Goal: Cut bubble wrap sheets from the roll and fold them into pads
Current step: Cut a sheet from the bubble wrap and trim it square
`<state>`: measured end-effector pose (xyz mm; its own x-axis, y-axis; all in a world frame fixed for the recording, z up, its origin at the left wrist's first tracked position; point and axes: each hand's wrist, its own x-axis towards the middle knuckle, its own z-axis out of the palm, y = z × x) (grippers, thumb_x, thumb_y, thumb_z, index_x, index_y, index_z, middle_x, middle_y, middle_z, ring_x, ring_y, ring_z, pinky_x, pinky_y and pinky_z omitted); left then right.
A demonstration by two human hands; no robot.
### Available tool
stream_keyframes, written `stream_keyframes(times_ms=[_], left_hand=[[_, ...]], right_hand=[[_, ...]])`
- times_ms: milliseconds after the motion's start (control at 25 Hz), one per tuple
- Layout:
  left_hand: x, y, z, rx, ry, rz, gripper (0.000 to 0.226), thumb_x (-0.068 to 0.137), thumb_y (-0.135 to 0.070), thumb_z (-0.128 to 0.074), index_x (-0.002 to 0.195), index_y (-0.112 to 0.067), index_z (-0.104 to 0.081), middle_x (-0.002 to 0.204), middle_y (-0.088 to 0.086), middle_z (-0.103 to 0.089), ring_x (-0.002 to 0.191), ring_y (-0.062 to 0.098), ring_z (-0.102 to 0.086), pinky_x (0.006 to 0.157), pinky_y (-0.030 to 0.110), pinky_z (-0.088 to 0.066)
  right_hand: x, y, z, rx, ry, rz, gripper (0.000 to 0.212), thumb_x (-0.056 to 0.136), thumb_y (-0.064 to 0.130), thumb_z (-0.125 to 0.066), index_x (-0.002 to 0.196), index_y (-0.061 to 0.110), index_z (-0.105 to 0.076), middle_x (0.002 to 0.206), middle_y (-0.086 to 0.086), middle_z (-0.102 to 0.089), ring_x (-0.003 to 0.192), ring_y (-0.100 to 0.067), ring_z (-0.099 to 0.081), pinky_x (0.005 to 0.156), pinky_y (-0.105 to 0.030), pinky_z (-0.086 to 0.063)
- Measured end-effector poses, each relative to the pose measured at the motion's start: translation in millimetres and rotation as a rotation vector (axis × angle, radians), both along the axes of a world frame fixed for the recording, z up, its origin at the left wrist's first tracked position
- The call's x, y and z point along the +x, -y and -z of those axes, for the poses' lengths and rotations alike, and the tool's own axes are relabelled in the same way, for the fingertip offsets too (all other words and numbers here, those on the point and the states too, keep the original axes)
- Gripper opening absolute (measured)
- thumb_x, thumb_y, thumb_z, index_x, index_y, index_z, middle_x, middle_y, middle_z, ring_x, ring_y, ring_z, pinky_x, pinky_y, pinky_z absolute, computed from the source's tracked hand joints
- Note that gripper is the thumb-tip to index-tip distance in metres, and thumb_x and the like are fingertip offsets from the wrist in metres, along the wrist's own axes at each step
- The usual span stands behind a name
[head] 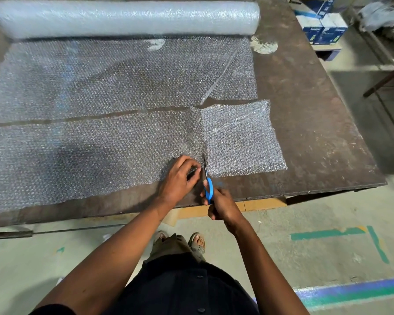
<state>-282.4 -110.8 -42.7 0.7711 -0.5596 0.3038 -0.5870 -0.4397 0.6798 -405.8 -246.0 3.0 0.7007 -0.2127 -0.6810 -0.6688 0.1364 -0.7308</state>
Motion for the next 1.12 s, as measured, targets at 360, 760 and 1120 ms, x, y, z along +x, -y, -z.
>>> stream_keyframes(times_ms=[360, 760, 1120], left_hand=[[-0.1, -1.5, -2.5, 0.020, -0.017, 0.000, 0.016, 0.096, -0.013, -0.074, 0.111, -0.016, -0.069, 0.133, 0.000, -0.070, 0.123, 0.017, -0.064, 0.104, 0.037, -0.053], [-4.0, -2.4, -8.7, 0.012, -0.047, -0.037, 0.018, 0.094, -0.012, -0.075, 0.111, -0.015, -0.069, 0.131, -0.003, -0.072, 0.096, 0.013, -0.061, 0.087, 0.012, -0.047], [-1.1, -3.2, 1.9, 0.037, -0.078, -0.078, 0.019, 0.100, -0.022, -0.068, 0.119, -0.020, -0.066, 0.125, -0.005, -0.072, 0.081, -0.007, -0.053, 0.074, 0.020, -0.053]], right_hand=[[13.6, 1.1, -10.5, 0.088, -0.043, 0.017, 0.064, 0.101, 0.072, -0.043, 0.097, 0.012, -0.064, 0.066, 0.000, -0.057, 0.042, -0.020, -0.047, 0.043, -0.022, -0.024], [27.5, 7.6, -0.5, 0.078, 0.094, 0.035, 0.056, 0.102, 0.066, -0.053, 0.094, 0.012, -0.066, 0.066, -0.001, -0.053, 0.039, -0.016, -0.039, 0.042, -0.020, -0.021], [34.5, 8.5, -9.9, 0.140, 0.010, 0.027, 0.064, 0.104, 0.070, -0.037, 0.096, 0.011, -0.059, 0.066, -0.002, -0.054, 0.036, -0.019, -0.047, 0.039, -0.019, -0.019]])
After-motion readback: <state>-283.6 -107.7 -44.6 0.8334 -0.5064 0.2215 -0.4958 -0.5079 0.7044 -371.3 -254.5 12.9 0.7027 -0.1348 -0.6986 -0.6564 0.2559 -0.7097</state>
